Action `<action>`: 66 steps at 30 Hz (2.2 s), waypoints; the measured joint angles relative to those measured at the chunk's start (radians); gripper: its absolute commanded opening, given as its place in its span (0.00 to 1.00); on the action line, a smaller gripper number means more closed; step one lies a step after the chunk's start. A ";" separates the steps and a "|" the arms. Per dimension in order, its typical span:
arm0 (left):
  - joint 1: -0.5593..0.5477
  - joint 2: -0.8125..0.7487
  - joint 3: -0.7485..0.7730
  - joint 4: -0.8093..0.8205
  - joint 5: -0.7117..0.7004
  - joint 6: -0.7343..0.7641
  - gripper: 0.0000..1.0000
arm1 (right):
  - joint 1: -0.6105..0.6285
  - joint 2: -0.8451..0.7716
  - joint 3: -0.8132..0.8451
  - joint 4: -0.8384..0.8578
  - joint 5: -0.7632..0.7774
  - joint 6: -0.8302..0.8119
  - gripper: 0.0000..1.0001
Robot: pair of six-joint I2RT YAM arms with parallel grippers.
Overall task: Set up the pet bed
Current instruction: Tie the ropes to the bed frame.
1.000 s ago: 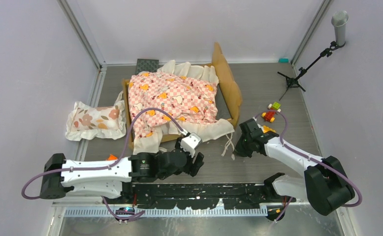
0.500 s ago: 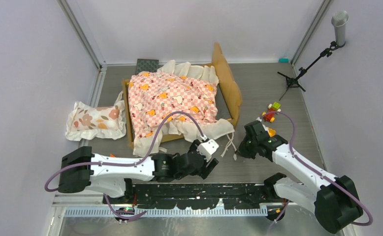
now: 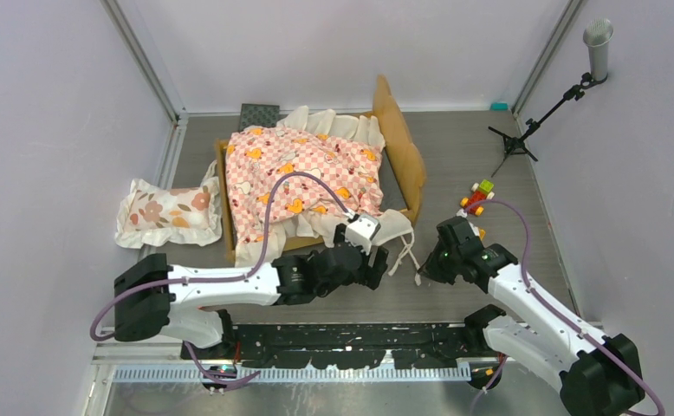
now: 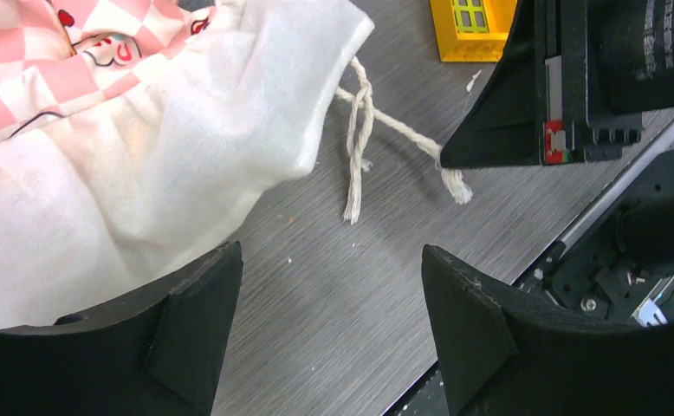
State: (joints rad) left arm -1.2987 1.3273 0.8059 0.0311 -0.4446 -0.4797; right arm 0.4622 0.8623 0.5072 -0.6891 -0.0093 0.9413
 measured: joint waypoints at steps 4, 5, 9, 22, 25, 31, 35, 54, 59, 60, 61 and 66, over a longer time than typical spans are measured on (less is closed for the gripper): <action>0.011 0.055 0.024 0.027 0.001 -0.042 0.70 | 0.000 -0.001 0.000 0.000 -0.002 0.000 0.01; 0.011 0.071 0.026 0.034 0.005 -0.045 0.70 | 0.000 -0.001 0.000 0.000 -0.003 0.000 0.01; 0.011 0.117 0.023 0.076 0.039 -0.040 0.72 | 0.000 -0.005 0.000 -0.001 -0.014 0.000 0.01; 0.011 0.109 -0.011 0.138 0.082 -0.143 0.68 | 0.000 -0.060 0.009 -0.001 -0.035 0.006 0.01; 0.011 0.109 -0.011 0.137 0.082 -0.195 0.66 | 0.000 -0.059 0.009 -0.002 -0.035 0.006 0.01; 0.011 0.109 -0.005 0.106 0.079 -0.230 0.64 | 0.000 -0.027 0.009 -0.011 -0.027 0.006 0.35; 0.011 0.106 -0.003 0.077 0.078 -0.231 0.64 | 0.000 0.029 0.009 -0.016 -0.015 0.002 0.46; 0.025 -0.245 -0.051 -0.123 -0.009 -0.130 0.67 | 0.000 0.018 0.054 0.154 0.074 -0.230 0.49; 0.027 -0.266 -0.093 -0.143 -0.010 -0.135 0.67 | 0.001 0.020 -0.042 0.320 0.068 -0.244 0.47; 0.027 -0.266 -0.097 -0.149 -0.009 -0.137 0.67 | 0.001 0.023 -0.052 0.340 0.068 -0.244 0.47; 0.027 -0.266 -0.100 -0.154 -0.009 -0.137 0.67 | 0.001 0.029 -0.061 0.359 0.067 -0.244 0.47; 0.027 -0.266 -0.109 -0.159 -0.008 -0.137 0.67 | 0.001 0.075 -0.067 0.436 0.020 -0.217 0.41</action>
State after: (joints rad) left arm -1.2713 1.0615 0.6968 -0.1280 -0.4522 -0.6170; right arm 0.4629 0.9375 0.4400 -0.2535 0.0109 0.7238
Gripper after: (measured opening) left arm 0.670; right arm 0.447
